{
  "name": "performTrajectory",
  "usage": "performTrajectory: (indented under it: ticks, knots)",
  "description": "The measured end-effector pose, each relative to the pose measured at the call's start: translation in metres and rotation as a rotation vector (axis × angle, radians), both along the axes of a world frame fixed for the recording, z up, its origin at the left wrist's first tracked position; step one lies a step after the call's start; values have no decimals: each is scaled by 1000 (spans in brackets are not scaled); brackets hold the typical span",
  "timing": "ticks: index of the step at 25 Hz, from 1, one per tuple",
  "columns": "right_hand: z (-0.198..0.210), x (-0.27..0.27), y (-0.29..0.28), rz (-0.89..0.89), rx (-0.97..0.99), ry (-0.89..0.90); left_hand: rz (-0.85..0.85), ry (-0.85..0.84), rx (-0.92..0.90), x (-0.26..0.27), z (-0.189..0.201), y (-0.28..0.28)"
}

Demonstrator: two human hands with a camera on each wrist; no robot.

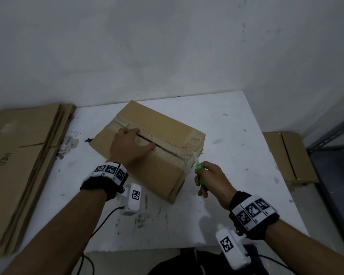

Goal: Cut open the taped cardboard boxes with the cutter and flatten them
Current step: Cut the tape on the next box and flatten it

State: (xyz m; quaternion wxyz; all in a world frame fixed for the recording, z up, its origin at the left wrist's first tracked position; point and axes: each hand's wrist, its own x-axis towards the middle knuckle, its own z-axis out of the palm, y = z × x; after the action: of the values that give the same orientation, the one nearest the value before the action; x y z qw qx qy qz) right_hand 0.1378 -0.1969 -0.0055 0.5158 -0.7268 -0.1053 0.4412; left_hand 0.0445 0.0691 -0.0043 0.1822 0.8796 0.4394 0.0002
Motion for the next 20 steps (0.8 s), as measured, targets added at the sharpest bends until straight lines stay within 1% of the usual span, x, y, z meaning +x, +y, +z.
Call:
performTrajectory:
  ticks: [4,8,11,12,13,16,17,20]
  knots:
    - [2,5,4,67,-69,-41,-64,-6,18,-5,-1,-2]
    - [5,25,6,9,-97,-132,-154,37,30,-2,-1,-7]
    - [8,34,10,73,-111,-209,-175,49,2,3,-2,-16]
    - [9,35,9,86,-112,-203,-167,44,-11,4,-3,-19]
    - [10,36,8,72,-100,-154,-157,33,-17,4,-4,-21]
    - [14,38,4,-12,-28,86,-130,-8,-24,3,-4,-24]
    - [14,38,3,-15,-33,105,-121,-16,-34,4,-3,-25]
    - [11,40,2,23,-79,28,-135,-52,-71,10,0,-26]
